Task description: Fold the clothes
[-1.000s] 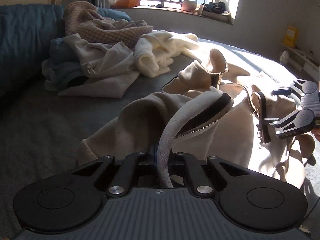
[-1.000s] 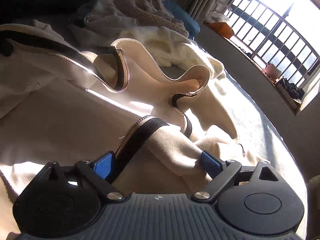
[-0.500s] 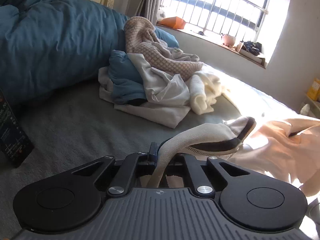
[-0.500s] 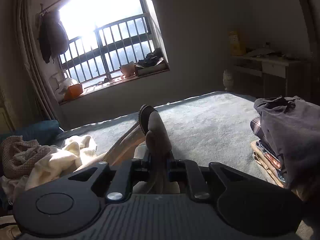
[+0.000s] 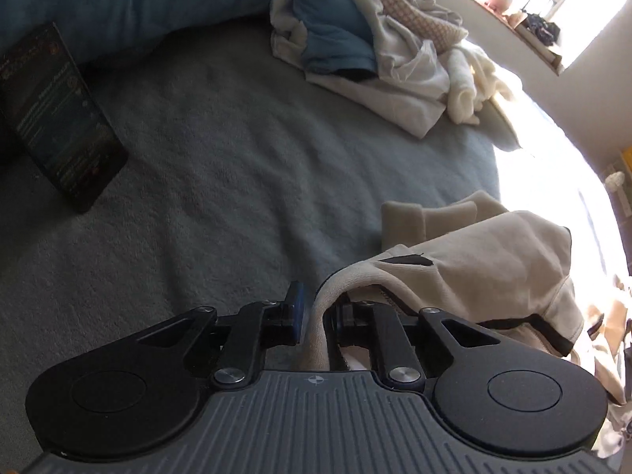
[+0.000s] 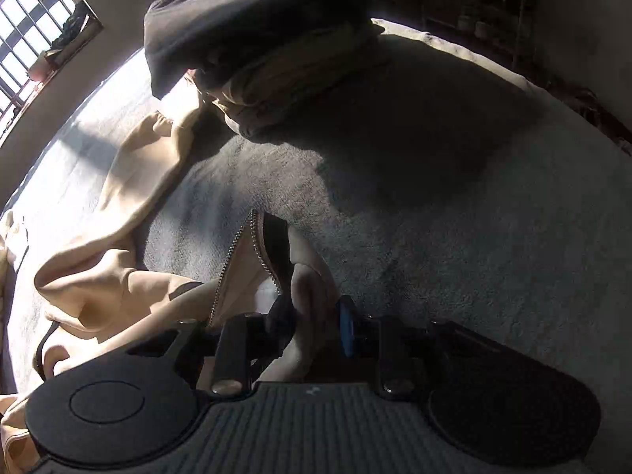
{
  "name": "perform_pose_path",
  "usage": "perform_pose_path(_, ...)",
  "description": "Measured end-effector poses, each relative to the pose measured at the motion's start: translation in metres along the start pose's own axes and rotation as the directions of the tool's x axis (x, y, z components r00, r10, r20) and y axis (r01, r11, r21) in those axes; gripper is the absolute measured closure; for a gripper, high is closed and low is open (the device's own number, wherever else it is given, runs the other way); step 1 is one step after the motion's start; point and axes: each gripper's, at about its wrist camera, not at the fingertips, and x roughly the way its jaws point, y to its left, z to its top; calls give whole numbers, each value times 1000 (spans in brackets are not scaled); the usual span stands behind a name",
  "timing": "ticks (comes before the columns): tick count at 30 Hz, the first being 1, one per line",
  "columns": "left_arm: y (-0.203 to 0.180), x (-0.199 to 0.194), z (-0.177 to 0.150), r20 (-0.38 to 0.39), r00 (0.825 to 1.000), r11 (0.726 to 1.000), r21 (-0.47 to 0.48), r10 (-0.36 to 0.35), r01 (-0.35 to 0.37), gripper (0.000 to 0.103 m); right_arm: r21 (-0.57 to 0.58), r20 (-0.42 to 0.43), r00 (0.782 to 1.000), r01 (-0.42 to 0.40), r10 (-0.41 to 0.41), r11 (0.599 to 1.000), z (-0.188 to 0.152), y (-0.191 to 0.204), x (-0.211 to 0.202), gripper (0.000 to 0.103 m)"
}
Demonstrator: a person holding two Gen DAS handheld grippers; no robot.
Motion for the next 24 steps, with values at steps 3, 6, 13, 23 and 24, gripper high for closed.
perform_pose_path(3,1,-3,-10,-16,1000,999,52,15,-14,70,-111,-11,990,141,-143,984,-16,-12,8,74)
perform_pose_path(6,-25,-26,-8,85,996,980,198,11,-28,67,-234,113,966,252,-231,939,-20,-4,-2,73)
perform_pose_path(13,-61,-52,-7,156,986,909,417,-58,-13,62,-526,310,930,-3,195,851,-21,97,-54,52)
perform_pose_path(23,-17,-93,-2,173,982,943,307,76,-127,62,-430,-296,803,-596,517,679,-87,182,0,52)
perform_pose_path(24,-25,-91,-4,170,985,945,314,38,-91,62,-367,-339,779,-626,528,688,-94,184,6,52)
